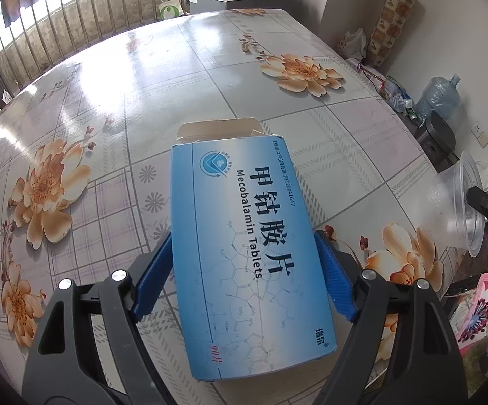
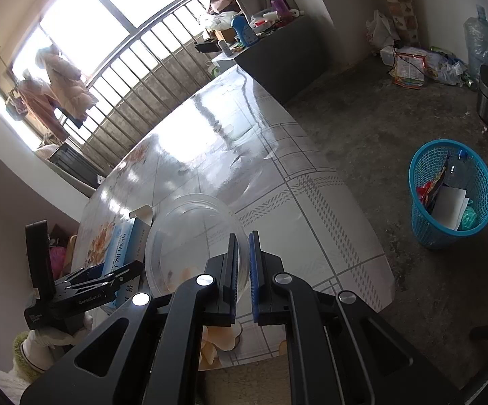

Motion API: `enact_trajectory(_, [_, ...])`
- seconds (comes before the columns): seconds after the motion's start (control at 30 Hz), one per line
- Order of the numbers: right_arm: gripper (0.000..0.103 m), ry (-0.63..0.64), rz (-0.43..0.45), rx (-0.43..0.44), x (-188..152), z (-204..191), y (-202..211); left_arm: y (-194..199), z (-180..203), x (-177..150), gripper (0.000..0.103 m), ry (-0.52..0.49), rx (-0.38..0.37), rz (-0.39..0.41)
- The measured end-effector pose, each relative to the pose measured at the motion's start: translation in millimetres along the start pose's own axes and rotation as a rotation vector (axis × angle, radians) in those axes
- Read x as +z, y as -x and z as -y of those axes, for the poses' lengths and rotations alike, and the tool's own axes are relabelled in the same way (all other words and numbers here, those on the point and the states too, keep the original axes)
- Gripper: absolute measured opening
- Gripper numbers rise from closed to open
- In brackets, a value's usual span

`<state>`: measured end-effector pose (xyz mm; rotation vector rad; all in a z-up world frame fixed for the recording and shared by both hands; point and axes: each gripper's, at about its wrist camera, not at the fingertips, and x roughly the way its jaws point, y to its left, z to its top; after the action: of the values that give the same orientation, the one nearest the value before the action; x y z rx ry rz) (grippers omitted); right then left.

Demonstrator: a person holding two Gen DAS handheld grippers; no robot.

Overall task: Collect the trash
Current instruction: 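Close the left tool on the blue Mecobalamin box while the right holds the lid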

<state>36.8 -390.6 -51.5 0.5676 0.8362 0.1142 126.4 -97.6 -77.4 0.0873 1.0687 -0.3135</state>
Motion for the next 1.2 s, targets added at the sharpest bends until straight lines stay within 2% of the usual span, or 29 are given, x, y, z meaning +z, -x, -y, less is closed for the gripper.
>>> enact_trajectory(0.63, [0.007,-0.004,-0.002,0.001,2,3,-1,-3,11,-7,0.077,-0.079,0.055,-0.007])
enact_trajectory(1.2, [0.007,-0.004,-0.003,0.003,3,4,-1,-2,10,-7,0.076,-0.079,0.053,-0.001])
